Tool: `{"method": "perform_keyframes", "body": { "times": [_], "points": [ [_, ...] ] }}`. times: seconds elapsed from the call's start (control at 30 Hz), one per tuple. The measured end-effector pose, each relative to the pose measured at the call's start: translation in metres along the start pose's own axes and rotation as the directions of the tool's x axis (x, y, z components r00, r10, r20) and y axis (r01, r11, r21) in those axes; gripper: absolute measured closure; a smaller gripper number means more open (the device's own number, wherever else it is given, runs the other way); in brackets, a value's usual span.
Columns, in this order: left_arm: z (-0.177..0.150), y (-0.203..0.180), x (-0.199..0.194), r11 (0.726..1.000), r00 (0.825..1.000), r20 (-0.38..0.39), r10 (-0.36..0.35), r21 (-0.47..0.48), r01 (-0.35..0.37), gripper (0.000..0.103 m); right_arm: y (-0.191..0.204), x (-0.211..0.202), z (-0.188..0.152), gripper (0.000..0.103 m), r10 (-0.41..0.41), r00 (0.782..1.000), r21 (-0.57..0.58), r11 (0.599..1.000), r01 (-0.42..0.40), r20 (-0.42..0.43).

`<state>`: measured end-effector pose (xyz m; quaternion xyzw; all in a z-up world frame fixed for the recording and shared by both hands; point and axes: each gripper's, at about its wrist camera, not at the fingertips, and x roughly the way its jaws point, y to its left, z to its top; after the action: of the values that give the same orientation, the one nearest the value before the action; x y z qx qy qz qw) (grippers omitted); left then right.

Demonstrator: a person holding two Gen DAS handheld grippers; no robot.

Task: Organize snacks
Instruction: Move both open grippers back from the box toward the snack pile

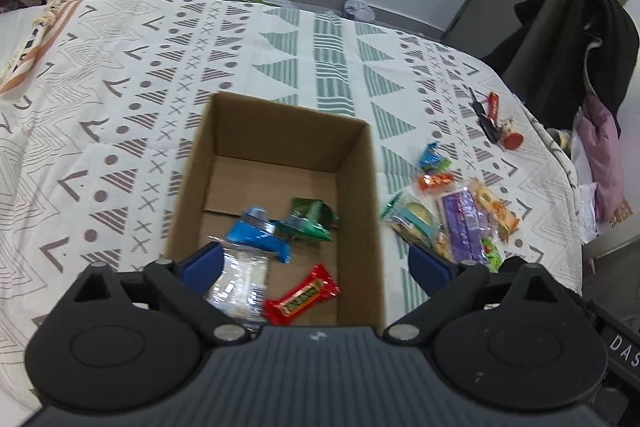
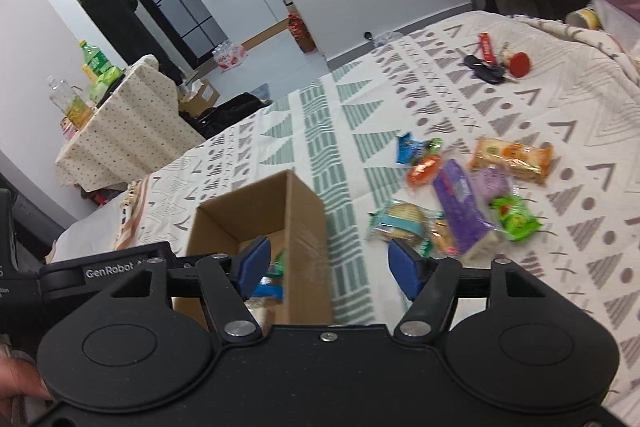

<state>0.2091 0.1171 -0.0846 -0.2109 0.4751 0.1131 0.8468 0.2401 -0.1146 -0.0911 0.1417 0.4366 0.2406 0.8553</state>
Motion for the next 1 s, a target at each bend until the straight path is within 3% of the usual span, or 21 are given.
{"method": "perform_keyframes", "body": {
  "times": [0.1,0.47,0.7,0.83,1.0],
  "points": [
    [-0.005,-0.013,0.000,1.000,1.000,-0.001,-0.013,0.024,0.013,0.001,-0.013,-0.009,-0.001,0.024,-0.022,1.000,0.005,1.000,0.022,0.017],
    [-0.019,-0.058,0.003,0.996,0.999,-0.005,-0.038,0.086,0.038,0.000,-0.060,-0.035,0.004,0.011,-0.076,0.996,-0.001,0.997,0.076,0.038],
    [-0.025,-0.086,0.006,0.991,0.999,-0.010,-0.043,0.123,0.044,0.000,-0.087,-0.043,0.012,0.008,-0.107,0.993,-0.056,0.992,0.110,0.041],
    [-0.031,-0.103,0.010,0.985,0.999,-0.045,-0.021,0.169,0.028,0.001,-0.107,-0.044,0.008,0.008,-0.100,0.994,-0.028,0.994,0.101,0.048],
    [-0.037,-0.119,0.011,0.979,0.999,-0.032,-0.010,0.205,0.017,0.001,-0.127,-0.038,0.000,0.008,-0.071,0.997,0.037,0.997,0.071,0.018]
  ]
}}
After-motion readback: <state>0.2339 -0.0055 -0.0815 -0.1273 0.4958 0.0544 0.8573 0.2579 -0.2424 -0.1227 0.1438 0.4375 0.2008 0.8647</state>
